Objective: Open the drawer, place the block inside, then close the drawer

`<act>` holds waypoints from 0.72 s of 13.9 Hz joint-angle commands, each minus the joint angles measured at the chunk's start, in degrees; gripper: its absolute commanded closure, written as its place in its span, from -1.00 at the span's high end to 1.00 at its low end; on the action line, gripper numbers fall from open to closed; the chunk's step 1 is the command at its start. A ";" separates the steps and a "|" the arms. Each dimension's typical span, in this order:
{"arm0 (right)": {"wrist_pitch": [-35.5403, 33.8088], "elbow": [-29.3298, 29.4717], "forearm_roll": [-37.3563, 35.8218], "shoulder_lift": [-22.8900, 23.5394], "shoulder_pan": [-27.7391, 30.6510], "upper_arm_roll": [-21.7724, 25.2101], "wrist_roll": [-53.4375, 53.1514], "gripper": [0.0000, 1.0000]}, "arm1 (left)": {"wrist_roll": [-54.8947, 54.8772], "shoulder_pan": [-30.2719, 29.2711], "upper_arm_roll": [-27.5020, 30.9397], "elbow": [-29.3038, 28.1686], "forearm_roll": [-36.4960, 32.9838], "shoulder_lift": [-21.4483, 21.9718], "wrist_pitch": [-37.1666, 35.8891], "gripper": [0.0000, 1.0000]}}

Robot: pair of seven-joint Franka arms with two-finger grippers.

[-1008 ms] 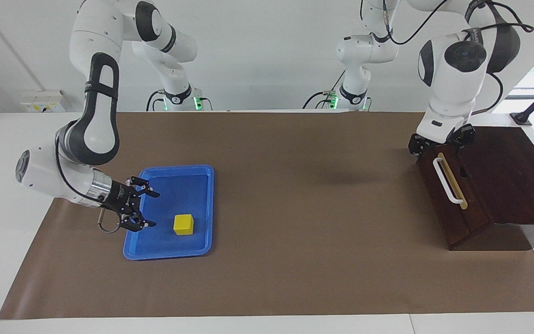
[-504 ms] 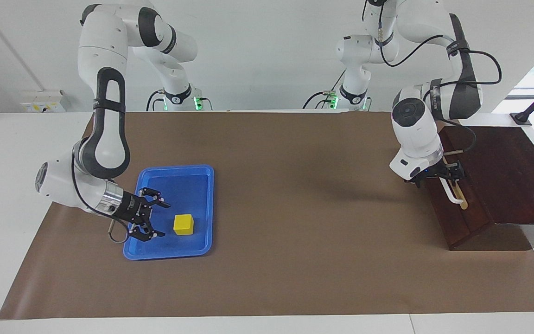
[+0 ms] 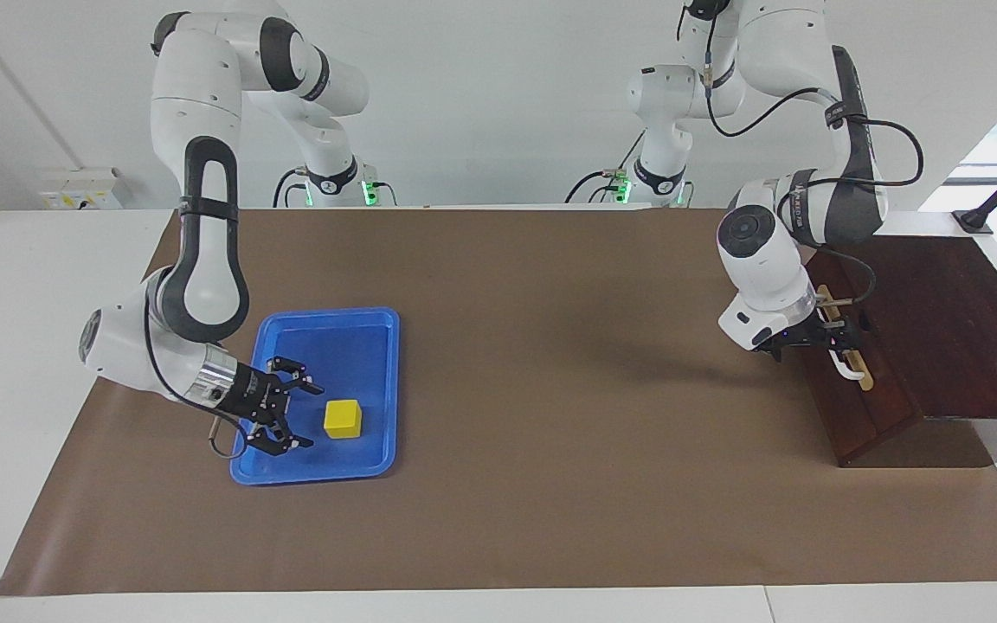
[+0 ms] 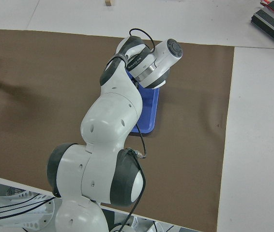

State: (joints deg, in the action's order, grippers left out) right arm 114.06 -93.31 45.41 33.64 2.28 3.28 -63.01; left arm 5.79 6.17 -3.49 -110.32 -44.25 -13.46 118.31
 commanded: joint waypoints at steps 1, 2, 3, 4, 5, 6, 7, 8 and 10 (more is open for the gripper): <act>1.60 -0.91 2.93 0.28 -0.17 -0.12 2.45 1.00 | 0.54 -0.37 0.33 -1.92 -1.28 1.15 1.48 1.00; 1.78 -1.44 3.02 0.28 -0.26 -0.12 2.54 1.00 | 0.54 -0.46 0.33 -1.92 -1.28 1.24 1.39 1.00; 2.65 -1.79 3.02 0.28 -0.35 -0.12 2.63 1.00 | 0.54 -0.80 0.42 -1.83 -1.28 1.24 1.31 1.00; 3.35 -2.05 3.11 0.28 -0.52 -0.12 2.63 1.00 | 0.54 -1.24 0.42 -1.66 -1.28 1.15 1.30 1.00; 3.62 -2.32 3.20 0.28 -0.70 -0.21 2.80 1.00 | 0.63 -1.51 0.42 -1.57 -1.28 1.15 1.30 1.00; 3.71 -2.41 3.63 0.28 -0.70 -0.12 2.98 1.00 | 0.63 -1.51 0.42 -1.57 -1.28 1.15 1.30 1.00; 4.06 -2.49 3.81 0.28 -0.79 -0.12 3.07 0.98 | 0.63 -1.60 0.42 -1.57 -1.28 1.15 1.30 1.00; 4.24 -2.58 3.81 0.28 -0.87 -0.12 3.07 0.97 | 0.80 -2.03 0.50 -1.57 -1.28 1.15 1.30 1.00; 4.59 -2.76 3.90 0.28 -0.96 -0.29 3.07 0.90 | 0.89 -2.48 0.33 -2.01 -1.28 1.15 2.27 1.00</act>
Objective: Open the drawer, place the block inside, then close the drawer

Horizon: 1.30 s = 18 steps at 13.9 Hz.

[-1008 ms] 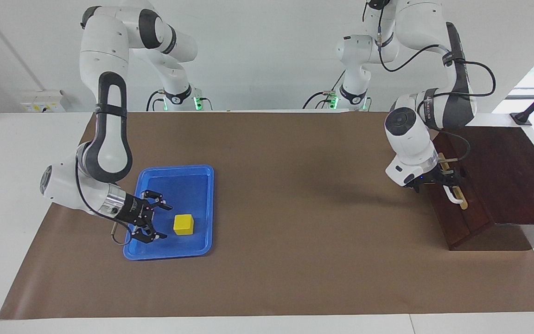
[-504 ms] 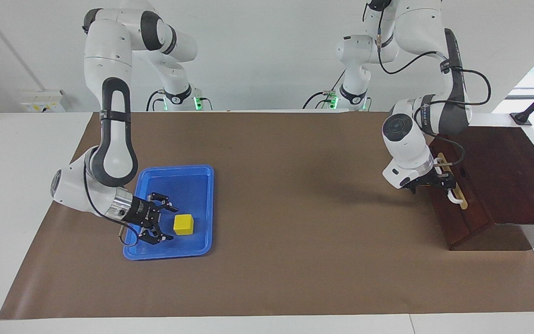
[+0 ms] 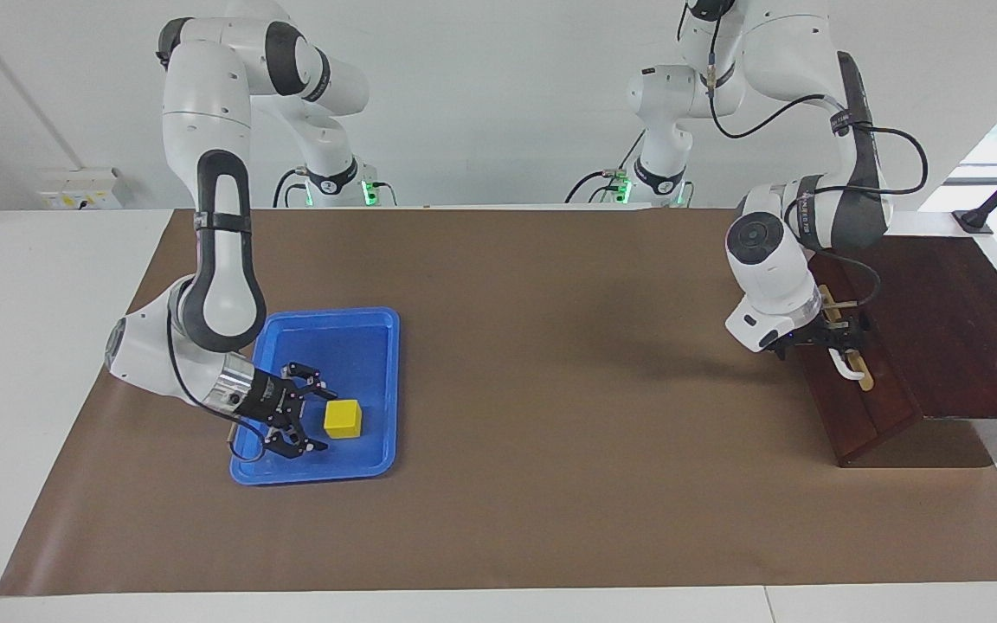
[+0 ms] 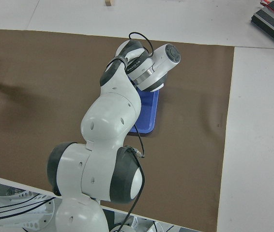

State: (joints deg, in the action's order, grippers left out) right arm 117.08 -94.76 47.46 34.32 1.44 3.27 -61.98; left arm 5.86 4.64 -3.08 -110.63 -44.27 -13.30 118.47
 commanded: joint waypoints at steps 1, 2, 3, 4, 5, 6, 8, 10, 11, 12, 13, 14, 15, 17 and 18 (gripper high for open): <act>1.57 -1.39 1.85 -0.39 -0.12 -0.28 2.04 0.82 | 0.82 -2.00 -0.08 -2.31 -1.26 1.08 3.08 1.00; 1.48 -1.39 1.85 -0.39 -0.03 -0.28 2.73 0.77 | 0.91 -2.70 -0.17 -3.27 -1.26 1.26 4.65 1.00; 1.48 -1.48 1.85 -0.48 -0.03 -0.28 3.87 0.65 | 0.91 -2.80 -0.08 -3.45 -1.26 1.26 5.63 1.00; 1.48 -1.57 1.85 -0.39 -0.03 -0.28 4.32 0.58 | 0.91 -2.71 -0.17 -3.37 -1.26 1.17 5.98 1.00; 1.48 -1.57 2.11 -0.39 -0.03 -0.28 4.32 0.46 | 1.35 -2.45 -0.26 -3.45 -1.17 1.17 6.08 1.00; 1.39 -1.57 2.72 -0.39 -0.03 -0.28 4.76 0.35 | 2.92 -2.10 -0.35 -3.45 -1.00 1.08 6.08 1.00; 1.13 -1.65 3.08 -0.48 0.06 -0.28 5.98 0.03 | 8.36 -1.66 -1.31 -3.45 -0.21 0.73 6.08 1.00; 0.60 -2.18 4.39 -0.48 0.14 -0.28 8.18 -0.43 | 10.31 -1.31 -2.71 -3.45 3.46 0.73 5.81 1.00; 0.51 -2.18 4.48 -0.56 0.23 -0.28 9.06 -0.59 | 12.06 -0.43 -2.81 -3.28 7.49 0.65 5.99 1.00; 0.51 -2.18 4.48 -0.57 0.23 -0.28 9.07 -0.70 | 14.42 0.01 -2.81 -3.02 10.23 0.56 6.08 1.00; 0.34 -2.10 4.40 -0.57 0.23 -0.28 9.15 -0.86 | 16.71 0.45 -2.89 -2.84 12.34 0.47 6.16 1.00; 0.08 -1.75 4.48 -0.57 0.32 -0.28 8.98 -1.00 | 18.39 1.24 -2.90 -2.84 14.63 0.47 6.16 1.00; -0.27 -1.57 4.48 -0.74 0.23 -0.28 8.72 -1.00 | 19.45 1.77 -2.90 -2.75 16.65 0.47 6.16 1.00; -0.98 0.44 4.40 -0.74 0.41 -0.28 8.28 -1.00 | 20.86 2.82 -2.90 -1.88 21.48 0.38 6.16 1.00; -2.81 2.72 4.40 -0.57 0.32 -0.28 7.41 -1.00 | 21.21 3.52 -2.81 -1.18 23.42 0.12 6.16 1.00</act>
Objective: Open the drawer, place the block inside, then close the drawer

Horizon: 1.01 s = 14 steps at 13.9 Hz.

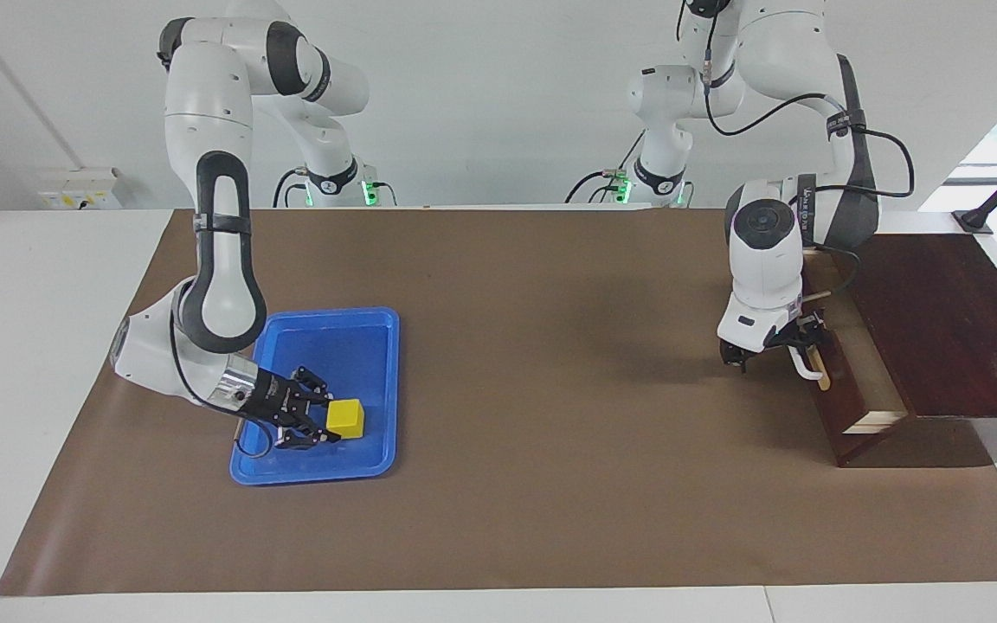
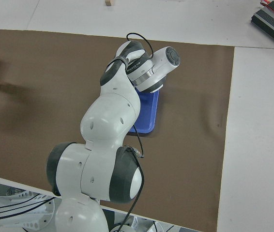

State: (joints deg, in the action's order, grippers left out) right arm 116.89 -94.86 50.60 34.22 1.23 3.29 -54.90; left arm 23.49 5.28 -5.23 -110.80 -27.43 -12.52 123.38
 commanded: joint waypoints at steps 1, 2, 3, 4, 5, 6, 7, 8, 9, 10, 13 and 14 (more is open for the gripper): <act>-3.24 4.84 1.08 -0.29 0.35 -0.38 -0.46 -1.00 | 3.58 3.15 -0.74 -0.04 7.99 -1.28 1.07 1.00; -3.51 6.34 0.73 -0.12 -0.17 -0.56 -0.56 -1.00 | 3.58 3.24 -0.74 0.32 8.44 -1.37 0.81 1.00; -3.60 7.48 0.73 0.06 -1.48 -0.65 -0.64 -1.00 | 3.58 3.77 -0.74 0.32 8.54 -1.28 0.81 1.00; -3.60 8.36 0.81 0.15 -3.85 -0.65 -1.34 -1.00 | 3.58 3.86 -0.74 0.67 8.71 -1.37 0.63 1.00; -3.51 8.55 1.16 0.06 -6.66 -0.65 -4.22 -1.00 | 3.66 4.21 -0.74 1.11 9.50 -1.55 0.46 1.00; -3.51 8.64 0.82 -0.11 -8.42 -0.65 -8.77 -1.00 | 4.01 4.99 -0.66 1.89 10.90 -1.72 0.19 1.00; -3.17 9.51 0.47 -0.03 -10.18 -0.65 -12.56 -1.00 | 4.28 5.18 -0.66 2.25 11.34 -1.81 -0.07 1.00; -2.64 10.21 0.55 0.06 -12.46 -0.65 -16.08 -1.00 | 4.19 5.18 -0.66 2.34 11.35 -1.90 -0.68 1.00; -1.68 10.22 0.55 0.15 -14.66 -0.56 -19.77 -1.00 | 4.19 5.09 -0.57 2.34 11.44 -1.90 -0.78 1.00; 0.16 10.22 0.55 0.15 -16.33 -0.65 -23.37 -1.00 | 4.11 4.92 -0.57 2.34 11.44 -1.90 -0.78 1.00; 2.63 10.31 0.64 0.24 -20.91 -0.56 -32.44 -1.00 | 3.76 4.48 -0.65 6.53 11.52 -1.90 -5.67 1.00; 3.33 10.31 0.55 0.24 -21.97 -0.56 -34.11 -1.00 | 3.67 4.39 -0.66 8.82 11.61 -1.99 -8.05 1.00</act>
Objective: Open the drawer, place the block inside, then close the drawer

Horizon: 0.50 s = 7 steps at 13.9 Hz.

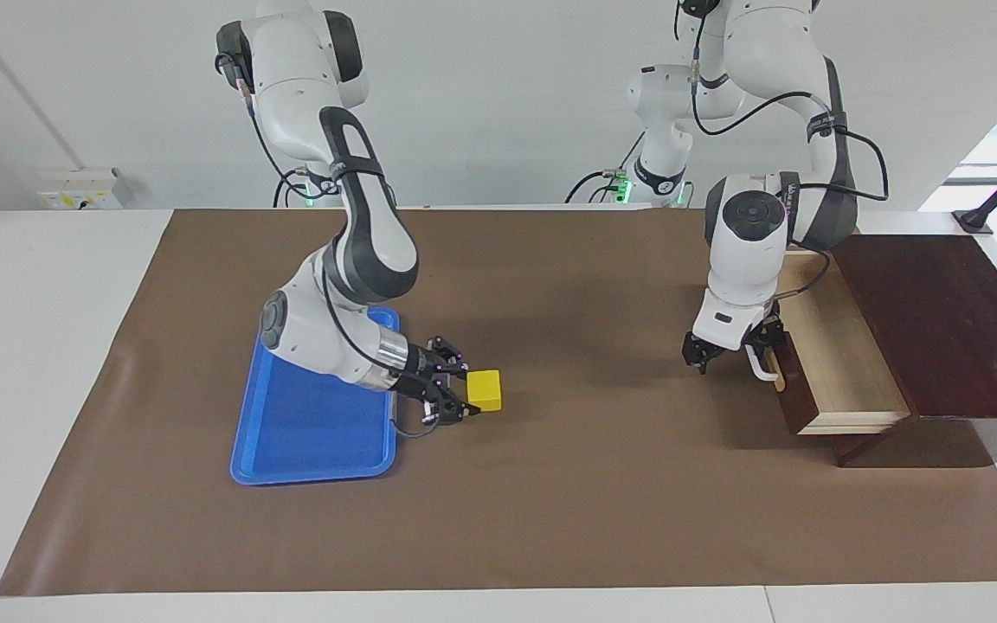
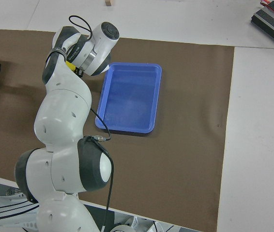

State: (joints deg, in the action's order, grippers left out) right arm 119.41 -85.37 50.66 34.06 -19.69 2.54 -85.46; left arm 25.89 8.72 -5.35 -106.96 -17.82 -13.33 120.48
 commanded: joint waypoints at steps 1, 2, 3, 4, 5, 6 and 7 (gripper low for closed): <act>2.13 0.74 0.15 0.39 -2.09 0.18 -3.92 -1.00 | 1.53 0.87 -0.54 7.53 4.00 -1.18 -7.52 1.00; 3.10 0.65 -0.21 0.39 -2.54 0.18 -3.93 -1.00 | 1.80 0.69 -0.37 9.82 7.33 -1.09 -9.28 1.00; 3.46 0.47 -0.38 0.39 -2.89 0.18 -3.84 -1.00 | 1.97 0.60 -0.10 11.93 9.62 -1.26 -11.48 1.00; 3.89 0.39 -0.47 0.39 -4.02 0.18 -3.93 -1.00 | 2.41 0.78 -0.10 13.86 9.91 -1.35 -14.28 1.00; 4.16 0.38 -0.47 0.39 -4.65 0.36 -3.93 -1.00 | 4.24 0.86 -0.19 15.19 10.26 -1.35 -15.27 1.00; 4.68 0.21 -0.47 0.39 -4.91 0.36 -3.84 -1.00 | 9.31 0.95 -0.19 16.16 11.83 -2.31 -15.37 1.00; 5.13 0.21 -0.82 0.39 -4.92 0.36 -3.84 -1.00 | 16.49 0.95 -0.10 17.47 14.37 -2.93 -14.84 1.00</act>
State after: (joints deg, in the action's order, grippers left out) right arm 123.09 -85.39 50.55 34.32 -24.08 2.61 -88.38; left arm 33.36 8.79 -6.03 -93.37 -6.70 -13.58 107.02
